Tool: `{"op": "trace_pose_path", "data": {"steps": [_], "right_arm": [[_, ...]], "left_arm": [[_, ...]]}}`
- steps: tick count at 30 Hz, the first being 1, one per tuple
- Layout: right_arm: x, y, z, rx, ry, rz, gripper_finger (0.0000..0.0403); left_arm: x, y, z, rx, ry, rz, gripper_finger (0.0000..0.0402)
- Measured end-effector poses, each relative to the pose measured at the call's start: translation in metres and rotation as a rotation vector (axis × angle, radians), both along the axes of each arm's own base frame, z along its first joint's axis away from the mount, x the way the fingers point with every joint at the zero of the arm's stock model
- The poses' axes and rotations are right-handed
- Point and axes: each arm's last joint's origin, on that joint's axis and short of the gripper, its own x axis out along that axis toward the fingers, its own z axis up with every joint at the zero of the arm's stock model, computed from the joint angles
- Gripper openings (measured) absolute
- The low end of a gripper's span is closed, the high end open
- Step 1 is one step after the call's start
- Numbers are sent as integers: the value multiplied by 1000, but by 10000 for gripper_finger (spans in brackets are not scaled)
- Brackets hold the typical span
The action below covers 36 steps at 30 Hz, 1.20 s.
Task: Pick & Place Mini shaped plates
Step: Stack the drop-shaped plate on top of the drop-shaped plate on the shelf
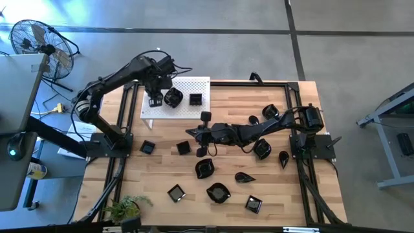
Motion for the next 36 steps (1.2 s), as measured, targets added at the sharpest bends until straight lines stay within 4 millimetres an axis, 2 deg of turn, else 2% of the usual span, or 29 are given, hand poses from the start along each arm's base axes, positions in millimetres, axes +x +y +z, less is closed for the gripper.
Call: {"op": "trace_pose_path", "data": {"steps": [9,14,19,23,31,36], "right_arm": [[0,0,0,0,0,0,2],[0,0,0,1,0,0,1],[0,0,0,6,-1,-1,1],[0,0,0,7,2,-1,2],[0,0,0,5,2,-1,1],[0,0,0,4,3,-1,2]], "left_arm": [[-3,-2,16,8,-40,171,0],[-12,14,29,78,-87,218,0],[-31,32,22,98,-42,275,0],[-38,37,14,92,-11,317,0],[-33,37,11,40,-74,235,0],[-36,34,10,18,-34,248,0]]}}
